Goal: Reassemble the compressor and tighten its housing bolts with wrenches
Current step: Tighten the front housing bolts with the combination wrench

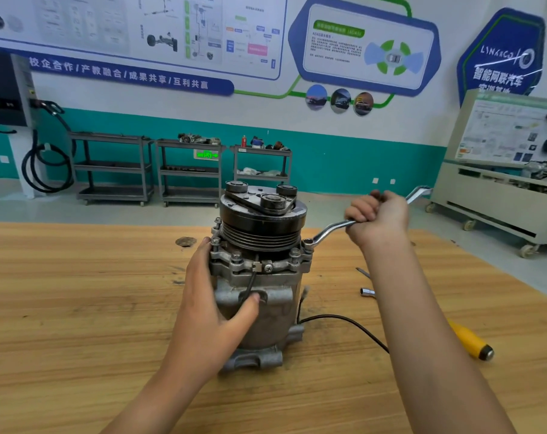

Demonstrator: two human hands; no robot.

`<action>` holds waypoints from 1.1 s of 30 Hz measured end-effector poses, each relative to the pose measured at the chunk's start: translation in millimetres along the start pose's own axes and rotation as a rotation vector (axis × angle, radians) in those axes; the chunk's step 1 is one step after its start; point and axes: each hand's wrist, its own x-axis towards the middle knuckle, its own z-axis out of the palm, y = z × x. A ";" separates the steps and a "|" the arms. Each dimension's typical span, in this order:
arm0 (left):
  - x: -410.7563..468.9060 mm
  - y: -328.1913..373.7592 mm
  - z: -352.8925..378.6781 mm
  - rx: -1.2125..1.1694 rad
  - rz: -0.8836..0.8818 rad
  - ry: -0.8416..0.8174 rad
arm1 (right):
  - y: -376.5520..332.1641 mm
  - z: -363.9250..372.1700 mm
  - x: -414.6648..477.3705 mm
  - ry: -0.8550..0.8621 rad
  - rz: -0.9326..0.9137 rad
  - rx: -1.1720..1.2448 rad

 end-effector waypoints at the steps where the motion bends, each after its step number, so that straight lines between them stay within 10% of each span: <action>1: 0.2 -0.4 0.0 0.003 -0.002 -0.002 | 0.9 -2.2 4.3 0.004 0.023 0.012; 17: -1.0 0.8 0.5 0.022 0.005 0.013 | 5.5 -14.4 15.3 -0.011 0.155 -0.036; 33: -7.0 11.5 3.1 -0.068 -0.078 -0.016 | 30.3 -39.7 -71.0 0.037 -0.556 -0.029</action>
